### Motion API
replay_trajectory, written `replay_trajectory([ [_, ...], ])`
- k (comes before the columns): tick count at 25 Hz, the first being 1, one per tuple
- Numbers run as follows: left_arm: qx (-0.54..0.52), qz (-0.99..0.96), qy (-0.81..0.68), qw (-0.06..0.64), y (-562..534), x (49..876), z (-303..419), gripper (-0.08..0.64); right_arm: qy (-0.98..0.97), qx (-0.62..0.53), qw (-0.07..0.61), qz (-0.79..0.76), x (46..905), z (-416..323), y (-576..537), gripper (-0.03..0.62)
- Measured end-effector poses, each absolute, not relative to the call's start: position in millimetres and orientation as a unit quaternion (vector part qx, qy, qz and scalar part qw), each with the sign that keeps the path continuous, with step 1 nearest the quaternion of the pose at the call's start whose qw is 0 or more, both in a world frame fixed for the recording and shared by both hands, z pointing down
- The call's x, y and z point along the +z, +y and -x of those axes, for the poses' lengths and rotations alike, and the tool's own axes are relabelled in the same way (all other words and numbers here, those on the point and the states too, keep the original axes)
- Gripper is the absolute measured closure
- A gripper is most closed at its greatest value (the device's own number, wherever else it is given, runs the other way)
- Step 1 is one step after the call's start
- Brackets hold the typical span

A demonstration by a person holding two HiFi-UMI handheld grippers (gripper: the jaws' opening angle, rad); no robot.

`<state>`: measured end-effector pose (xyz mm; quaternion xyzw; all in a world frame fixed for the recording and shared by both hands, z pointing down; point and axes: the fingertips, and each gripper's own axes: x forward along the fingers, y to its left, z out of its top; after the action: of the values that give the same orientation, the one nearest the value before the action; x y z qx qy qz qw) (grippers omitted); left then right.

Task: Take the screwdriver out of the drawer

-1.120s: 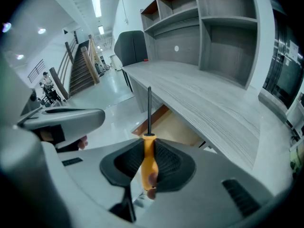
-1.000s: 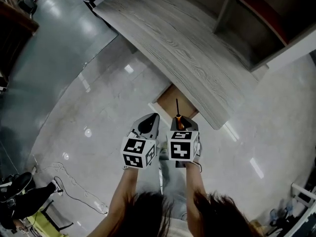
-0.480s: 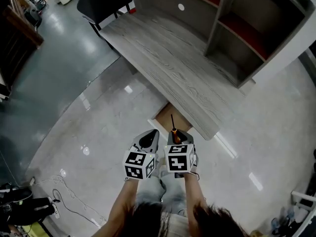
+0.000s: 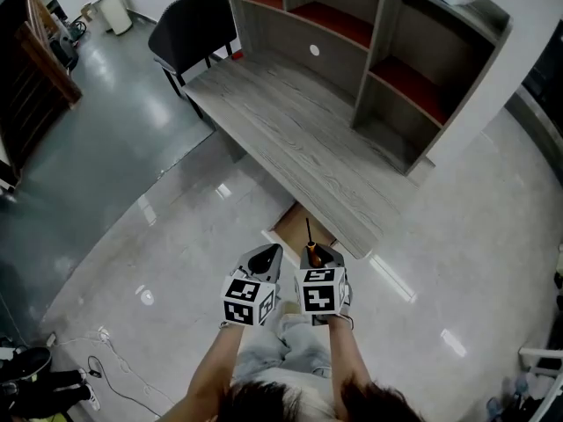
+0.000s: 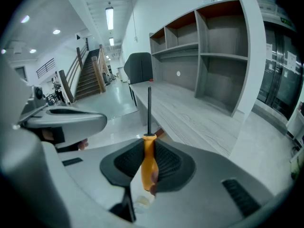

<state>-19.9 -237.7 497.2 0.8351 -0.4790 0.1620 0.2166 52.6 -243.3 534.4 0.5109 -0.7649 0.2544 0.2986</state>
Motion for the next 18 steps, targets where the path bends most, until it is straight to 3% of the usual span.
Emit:
replay_trajectory([
  [18, 0.139, -0.857, -0.469, 0.163, -202, 435, 33, 0.543, -0.765, 0.213, 0.283, -0.537, 472, -59, -204, 0.509],
])
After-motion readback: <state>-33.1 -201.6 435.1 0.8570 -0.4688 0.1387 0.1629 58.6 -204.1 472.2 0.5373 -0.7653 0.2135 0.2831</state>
